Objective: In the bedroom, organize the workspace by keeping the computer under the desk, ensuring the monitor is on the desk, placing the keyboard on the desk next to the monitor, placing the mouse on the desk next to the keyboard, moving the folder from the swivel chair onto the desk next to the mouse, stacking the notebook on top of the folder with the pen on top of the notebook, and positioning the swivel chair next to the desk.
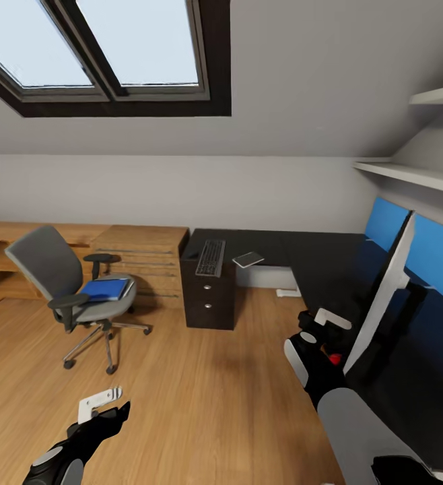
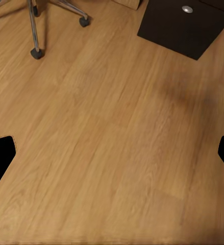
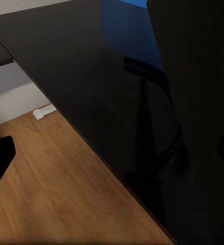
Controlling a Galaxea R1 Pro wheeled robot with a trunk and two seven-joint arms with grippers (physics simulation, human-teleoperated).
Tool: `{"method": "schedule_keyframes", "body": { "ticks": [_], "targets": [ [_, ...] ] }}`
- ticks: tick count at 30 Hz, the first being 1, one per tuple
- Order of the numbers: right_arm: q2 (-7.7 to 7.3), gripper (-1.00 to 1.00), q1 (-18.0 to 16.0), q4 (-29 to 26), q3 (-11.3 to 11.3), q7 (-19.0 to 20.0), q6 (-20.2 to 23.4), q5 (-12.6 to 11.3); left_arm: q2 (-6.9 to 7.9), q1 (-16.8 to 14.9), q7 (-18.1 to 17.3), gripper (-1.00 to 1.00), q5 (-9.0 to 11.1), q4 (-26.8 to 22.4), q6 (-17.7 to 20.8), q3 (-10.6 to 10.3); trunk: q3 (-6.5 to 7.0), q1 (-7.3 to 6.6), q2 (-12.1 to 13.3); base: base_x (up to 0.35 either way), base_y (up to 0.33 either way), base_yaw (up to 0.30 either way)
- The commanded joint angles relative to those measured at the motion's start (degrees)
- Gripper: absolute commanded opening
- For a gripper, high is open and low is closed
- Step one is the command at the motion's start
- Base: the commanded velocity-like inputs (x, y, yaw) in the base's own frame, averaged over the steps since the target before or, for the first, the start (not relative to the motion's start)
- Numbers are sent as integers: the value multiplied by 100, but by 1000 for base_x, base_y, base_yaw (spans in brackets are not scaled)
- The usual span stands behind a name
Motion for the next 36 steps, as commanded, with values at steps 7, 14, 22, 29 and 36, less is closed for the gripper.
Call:
{"method": "schedule_keyframes", "body": {
  "ticks": [7,14,22,29,36],
  "targets": [
    [2,100,-4,-4,-93,3,-33,-44,8,-2,47,100,61,-10,21,8,-8,-2,-7,-256,0,0],
    [2,100,-5,-4,-129,5,-33,-44,8,-2,47,100,61,-10,21,13,-8,-2,-7,-34,0,0],
    [-93,100,-3,3,-133,5,-33,-47,8,-2,47,100,61,-18,21,13,-8,-2,-7,-2,-118,0],
    [-95,100,-3,5,-116,12,-33,-61,8,-2,46,100,61,-18,21,18,-8,-2,-7,0,-36,0],
    [-74,100,-3,8,-62,39,-31,-60,8,-2,39,100,61,-17,21,18,-8,-2,-7,-51,32,0]
  ]
}}
